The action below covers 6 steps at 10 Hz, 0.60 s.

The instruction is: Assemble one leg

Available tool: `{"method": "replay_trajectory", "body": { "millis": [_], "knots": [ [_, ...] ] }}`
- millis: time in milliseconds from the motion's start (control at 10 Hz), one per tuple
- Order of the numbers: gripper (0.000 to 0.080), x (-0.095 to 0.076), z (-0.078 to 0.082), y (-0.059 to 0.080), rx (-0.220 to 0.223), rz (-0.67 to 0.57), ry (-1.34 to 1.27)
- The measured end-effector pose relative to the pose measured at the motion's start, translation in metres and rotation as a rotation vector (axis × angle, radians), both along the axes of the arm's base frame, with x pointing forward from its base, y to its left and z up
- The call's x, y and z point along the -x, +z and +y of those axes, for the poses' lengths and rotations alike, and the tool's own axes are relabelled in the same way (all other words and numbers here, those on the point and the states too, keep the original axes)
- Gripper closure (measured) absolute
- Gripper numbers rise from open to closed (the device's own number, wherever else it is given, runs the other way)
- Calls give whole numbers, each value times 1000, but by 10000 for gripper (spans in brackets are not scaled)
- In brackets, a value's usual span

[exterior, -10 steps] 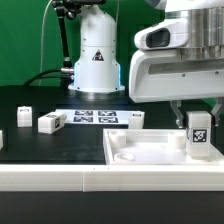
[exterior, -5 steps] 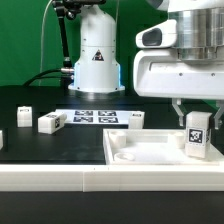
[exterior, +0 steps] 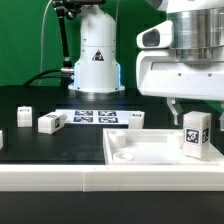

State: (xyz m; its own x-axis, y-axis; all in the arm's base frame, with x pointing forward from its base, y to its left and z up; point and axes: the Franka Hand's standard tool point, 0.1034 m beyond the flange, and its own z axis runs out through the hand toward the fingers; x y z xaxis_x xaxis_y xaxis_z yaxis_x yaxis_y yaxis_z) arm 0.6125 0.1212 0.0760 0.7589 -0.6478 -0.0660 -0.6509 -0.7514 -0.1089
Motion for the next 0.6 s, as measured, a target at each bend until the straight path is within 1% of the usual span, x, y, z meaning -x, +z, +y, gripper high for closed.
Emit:
{"method": "replay_trajectory", "body": {
  "millis": [100,200,300,600],
  "knots": [
    [190,0,0,0,1,1,49],
    [190,2,1,0,4,4,131],
    [158,3,1,0,7,-4,257],
    [151,1,1,4,12,-36,599]
  ]
}}
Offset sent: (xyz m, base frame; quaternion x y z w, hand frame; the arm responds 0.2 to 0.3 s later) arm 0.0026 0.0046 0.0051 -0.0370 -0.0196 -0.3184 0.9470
